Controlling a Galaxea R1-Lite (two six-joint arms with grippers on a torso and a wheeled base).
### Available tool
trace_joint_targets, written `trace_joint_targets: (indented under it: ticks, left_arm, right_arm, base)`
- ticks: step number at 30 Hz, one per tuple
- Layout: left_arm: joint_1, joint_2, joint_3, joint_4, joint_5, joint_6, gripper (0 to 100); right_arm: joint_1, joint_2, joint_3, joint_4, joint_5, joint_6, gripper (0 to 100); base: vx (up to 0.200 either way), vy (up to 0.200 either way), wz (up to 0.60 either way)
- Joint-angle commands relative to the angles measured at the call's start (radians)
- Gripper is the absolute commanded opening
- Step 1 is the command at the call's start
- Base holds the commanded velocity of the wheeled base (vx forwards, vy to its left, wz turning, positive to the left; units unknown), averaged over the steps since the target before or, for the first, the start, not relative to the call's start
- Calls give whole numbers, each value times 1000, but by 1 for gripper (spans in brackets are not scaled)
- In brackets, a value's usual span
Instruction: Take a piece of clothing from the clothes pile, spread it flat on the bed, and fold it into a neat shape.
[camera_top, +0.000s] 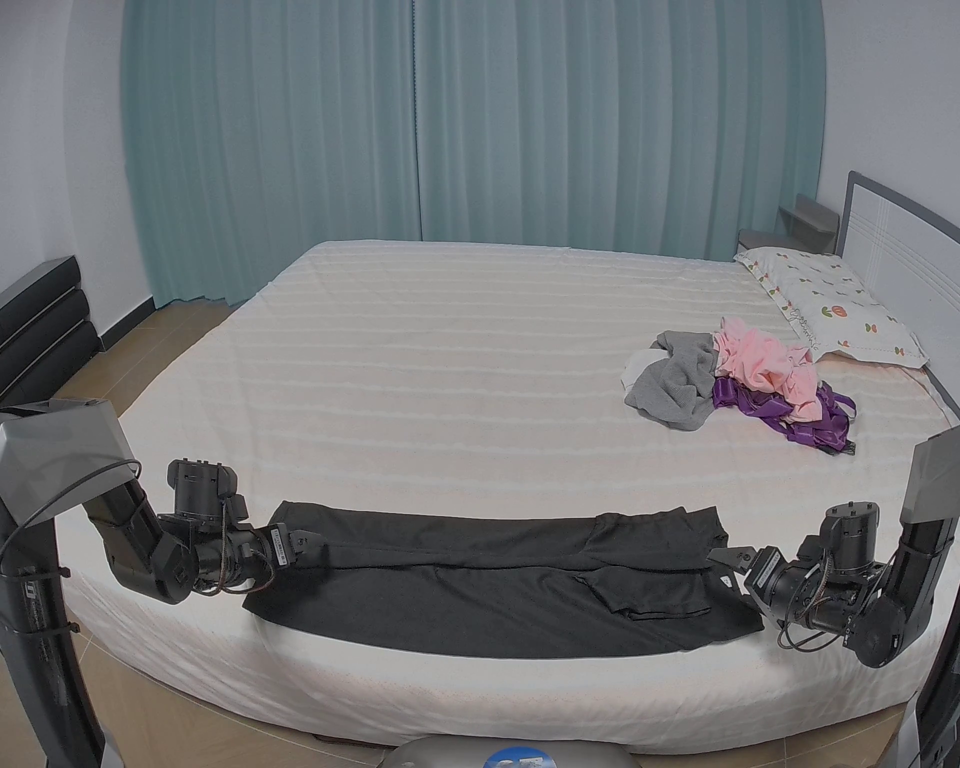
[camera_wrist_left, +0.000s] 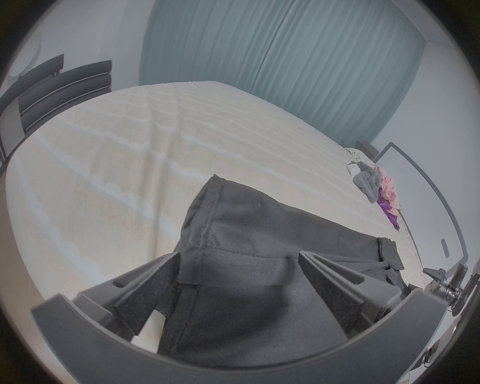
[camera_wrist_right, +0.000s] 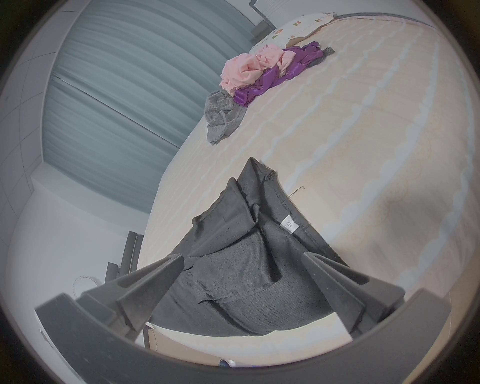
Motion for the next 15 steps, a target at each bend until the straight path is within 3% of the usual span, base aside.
trace_joint_targets:
  ticks: [1,9,15]
  left_arm:
    - [1,10,4,-2,-9,0,100]
    - [-2,9,19,-9,3,36,100]
    - [-7,15,61,-134,3,42,100]
  right_arm:
    - [1,3,3,-1,0,-1,100]
    - [24,-5,14,-9,0,0,100]
    - [24,-5,15,-13,0,0,100]
  base:
    - [0,0,0]
    - [0,0,0]
    - [0,0,0]
